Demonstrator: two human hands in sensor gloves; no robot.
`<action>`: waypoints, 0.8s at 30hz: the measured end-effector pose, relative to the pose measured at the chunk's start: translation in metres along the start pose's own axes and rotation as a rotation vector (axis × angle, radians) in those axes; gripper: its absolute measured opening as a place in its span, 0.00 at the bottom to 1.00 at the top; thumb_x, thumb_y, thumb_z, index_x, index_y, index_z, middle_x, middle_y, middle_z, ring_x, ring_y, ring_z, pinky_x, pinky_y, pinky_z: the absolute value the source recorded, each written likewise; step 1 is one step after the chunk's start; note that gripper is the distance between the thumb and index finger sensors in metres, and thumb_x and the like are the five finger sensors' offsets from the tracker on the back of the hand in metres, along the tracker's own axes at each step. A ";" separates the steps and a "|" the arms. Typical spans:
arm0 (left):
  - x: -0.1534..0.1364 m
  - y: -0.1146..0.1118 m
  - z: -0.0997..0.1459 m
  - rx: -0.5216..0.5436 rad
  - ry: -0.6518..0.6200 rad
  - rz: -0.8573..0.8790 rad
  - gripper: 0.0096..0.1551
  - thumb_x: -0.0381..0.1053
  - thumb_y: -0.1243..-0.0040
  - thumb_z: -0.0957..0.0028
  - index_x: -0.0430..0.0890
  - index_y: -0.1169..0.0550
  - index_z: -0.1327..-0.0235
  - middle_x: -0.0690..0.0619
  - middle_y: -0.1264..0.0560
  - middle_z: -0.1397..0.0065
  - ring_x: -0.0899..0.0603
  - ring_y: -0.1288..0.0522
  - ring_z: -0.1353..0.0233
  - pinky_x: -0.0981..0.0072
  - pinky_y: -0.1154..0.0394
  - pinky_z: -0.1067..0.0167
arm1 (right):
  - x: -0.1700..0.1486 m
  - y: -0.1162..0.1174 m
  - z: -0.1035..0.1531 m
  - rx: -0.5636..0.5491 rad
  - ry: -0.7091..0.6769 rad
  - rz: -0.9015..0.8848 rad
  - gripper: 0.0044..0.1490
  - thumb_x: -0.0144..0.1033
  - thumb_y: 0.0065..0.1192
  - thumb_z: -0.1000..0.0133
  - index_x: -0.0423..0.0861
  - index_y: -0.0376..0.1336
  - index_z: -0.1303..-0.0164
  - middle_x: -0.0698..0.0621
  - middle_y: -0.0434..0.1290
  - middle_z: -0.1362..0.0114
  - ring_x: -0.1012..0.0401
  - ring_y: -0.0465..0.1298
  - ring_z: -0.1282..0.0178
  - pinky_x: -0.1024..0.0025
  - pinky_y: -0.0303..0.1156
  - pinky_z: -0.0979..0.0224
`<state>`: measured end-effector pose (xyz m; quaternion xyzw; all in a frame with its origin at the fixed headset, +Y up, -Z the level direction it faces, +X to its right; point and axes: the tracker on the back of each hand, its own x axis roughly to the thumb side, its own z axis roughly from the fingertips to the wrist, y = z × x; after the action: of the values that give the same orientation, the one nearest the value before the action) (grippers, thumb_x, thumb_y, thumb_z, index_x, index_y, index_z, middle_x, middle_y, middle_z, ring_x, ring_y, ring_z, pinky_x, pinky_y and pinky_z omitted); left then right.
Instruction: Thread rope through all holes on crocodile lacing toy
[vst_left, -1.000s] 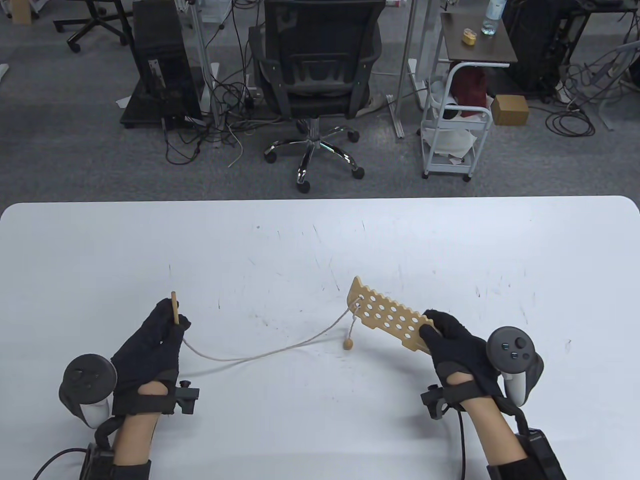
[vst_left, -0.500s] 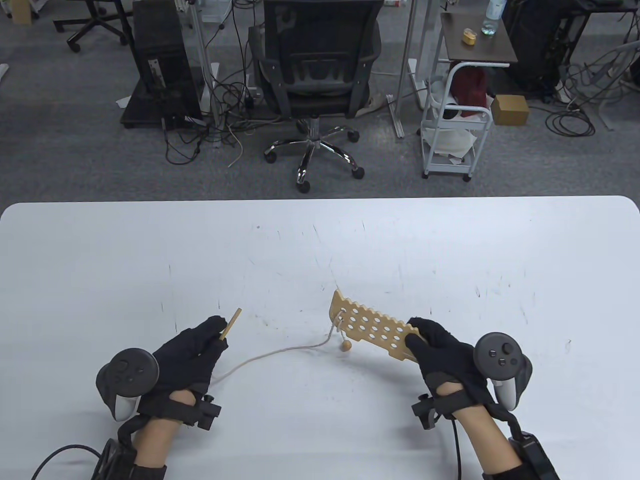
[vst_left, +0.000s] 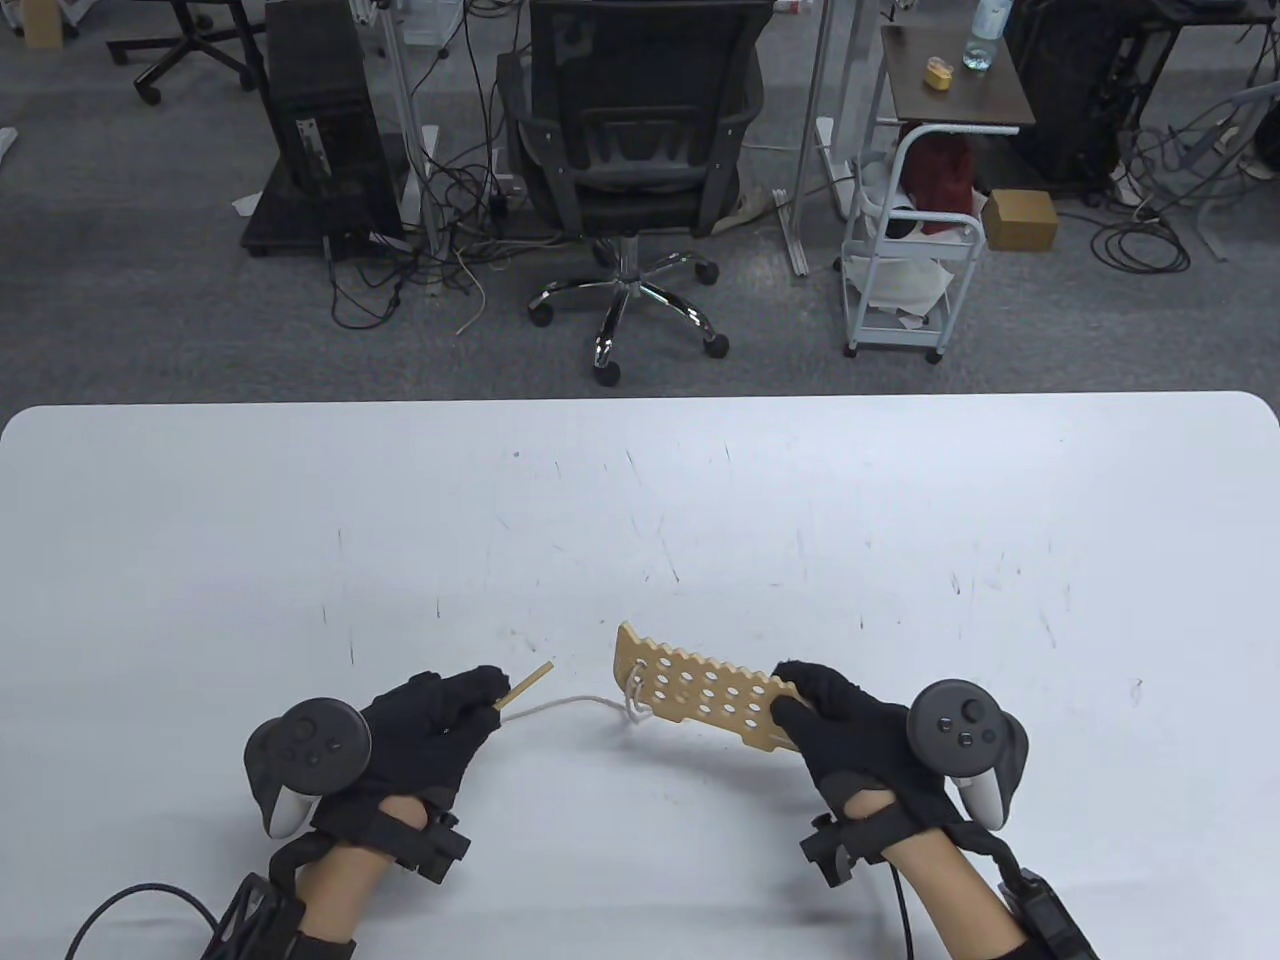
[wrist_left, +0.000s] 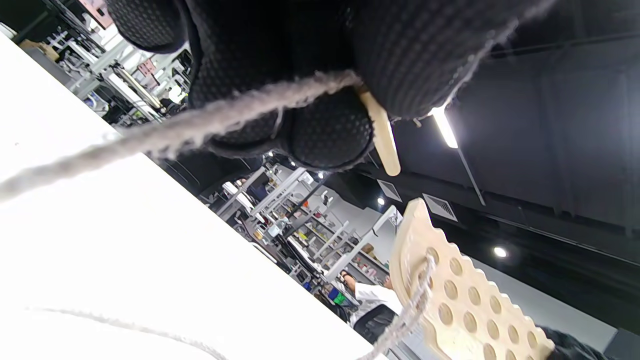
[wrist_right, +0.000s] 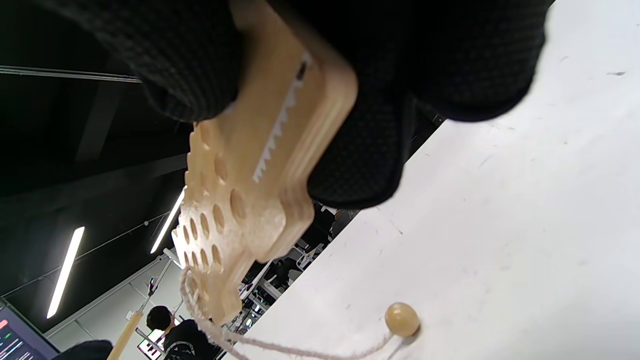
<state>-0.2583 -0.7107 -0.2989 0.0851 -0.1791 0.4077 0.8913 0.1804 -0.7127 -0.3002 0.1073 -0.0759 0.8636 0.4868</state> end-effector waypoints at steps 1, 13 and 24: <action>0.001 -0.002 0.000 -0.006 -0.007 0.000 0.25 0.53 0.29 0.56 0.57 0.16 0.43 0.55 0.11 0.51 0.44 0.15 0.47 0.41 0.33 0.29 | 0.001 0.001 0.000 0.005 -0.005 0.002 0.27 0.42 0.70 0.49 0.46 0.70 0.41 0.48 0.84 0.47 0.53 0.88 0.56 0.55 0.79 0.51; 0.021 -0.018 0.001 -0.061 -0.093 0.004 0.23 0.54 0.28 0.56 0.58 0.15 0.45 0.55 0.11 0.52 0.44 0.14 0.48 0.41 0.33 0.29 | 0.014 0.021 0.006 0.075 -0.068 0.038 0.28 0.43 0.72 0.50 0.44 0.71 0.42 0.49 0.86 0.49 0.54 0.90 0.58 0.57 0.81 0.53; 0.028 -0.026 0.001 -0.098 -0.103 -0.007 0.22 0.54 0.27 0.56 0.58 0.14 0.46 0.54 0.10 0.55 0.44 0.14 0.51 0.42 0.33 0.29 | 0.021 0.032 0.011 0.114 -0.100 0.045 0.28 0.43 0.72 0.50 0.44 0.71 0.42 0.48 0.86 0.49 0.55 0.90 0.58 0.57 0.81 0.53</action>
<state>-0.2223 -0.7082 -0.2868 0.0630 -0.2440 0.3905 0.8854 0.1434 -0.7140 -0.2851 0.1762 -0.0535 0.8706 0.4561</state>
